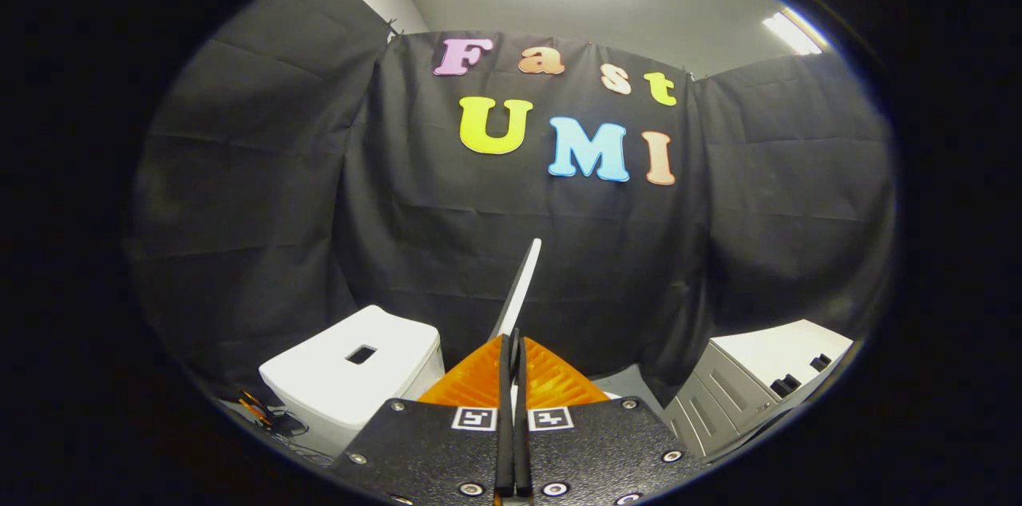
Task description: Open the toilet lid.
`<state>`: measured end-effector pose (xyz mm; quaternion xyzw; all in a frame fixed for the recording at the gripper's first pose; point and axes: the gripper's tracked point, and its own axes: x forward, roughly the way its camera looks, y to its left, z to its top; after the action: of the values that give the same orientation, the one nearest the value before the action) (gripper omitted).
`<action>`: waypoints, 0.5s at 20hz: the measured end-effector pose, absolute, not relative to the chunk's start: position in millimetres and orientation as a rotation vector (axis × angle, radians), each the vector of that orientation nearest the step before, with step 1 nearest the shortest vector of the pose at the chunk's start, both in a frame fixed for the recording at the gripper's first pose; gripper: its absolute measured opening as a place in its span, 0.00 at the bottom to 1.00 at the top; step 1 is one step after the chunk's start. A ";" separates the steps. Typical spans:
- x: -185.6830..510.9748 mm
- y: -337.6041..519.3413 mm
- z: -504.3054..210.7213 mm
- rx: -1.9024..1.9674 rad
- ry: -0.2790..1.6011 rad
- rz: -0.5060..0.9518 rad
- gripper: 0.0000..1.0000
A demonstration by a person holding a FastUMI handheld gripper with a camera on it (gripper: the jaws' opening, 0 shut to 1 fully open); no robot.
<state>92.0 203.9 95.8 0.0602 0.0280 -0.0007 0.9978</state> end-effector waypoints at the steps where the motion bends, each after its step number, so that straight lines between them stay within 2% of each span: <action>1: 91.9 208.6 98.2 0.117 0.051 0.008 0.00; 10: 89.4 257.5 112.9 0.084 0.018 0.079 0.00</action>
<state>89.4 257.5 112.9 0.0422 0.0090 0.0395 0.9983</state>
